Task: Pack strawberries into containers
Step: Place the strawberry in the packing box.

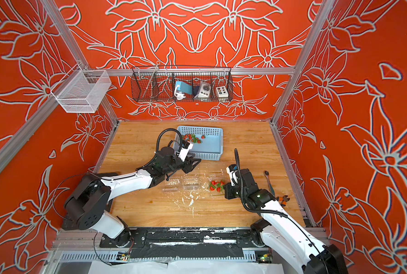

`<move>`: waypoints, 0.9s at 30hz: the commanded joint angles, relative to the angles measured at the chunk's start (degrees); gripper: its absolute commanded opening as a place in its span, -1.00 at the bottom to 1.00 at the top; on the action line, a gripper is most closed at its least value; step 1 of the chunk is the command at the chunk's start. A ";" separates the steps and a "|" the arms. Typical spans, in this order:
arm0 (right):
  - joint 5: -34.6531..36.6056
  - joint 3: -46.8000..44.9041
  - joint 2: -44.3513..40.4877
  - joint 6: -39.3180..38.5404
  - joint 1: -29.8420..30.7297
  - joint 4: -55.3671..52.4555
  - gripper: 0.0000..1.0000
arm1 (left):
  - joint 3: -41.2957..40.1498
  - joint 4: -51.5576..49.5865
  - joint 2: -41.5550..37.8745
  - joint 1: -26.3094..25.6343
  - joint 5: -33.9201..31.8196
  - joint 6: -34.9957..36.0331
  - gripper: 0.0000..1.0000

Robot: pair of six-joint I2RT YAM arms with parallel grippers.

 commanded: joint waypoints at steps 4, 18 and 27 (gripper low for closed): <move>2.61 -1.54 1.34 1.42 0.44 1.54 -0.88 | 4.40 1.04 3.64 -0.77 1.75 0.02 0.03; 6.40 -0.36 -0.14 2.02 0.49 0.07 -0.26 | 9.15 0.08 7.41 -1.12 3.52 0.64 0.03; 7.13 -1.41 -6.23 3.79 0.44 -1.86 -0.23 | 14.30 -5.69 11.18 -1.38 5.66 2.93 0.03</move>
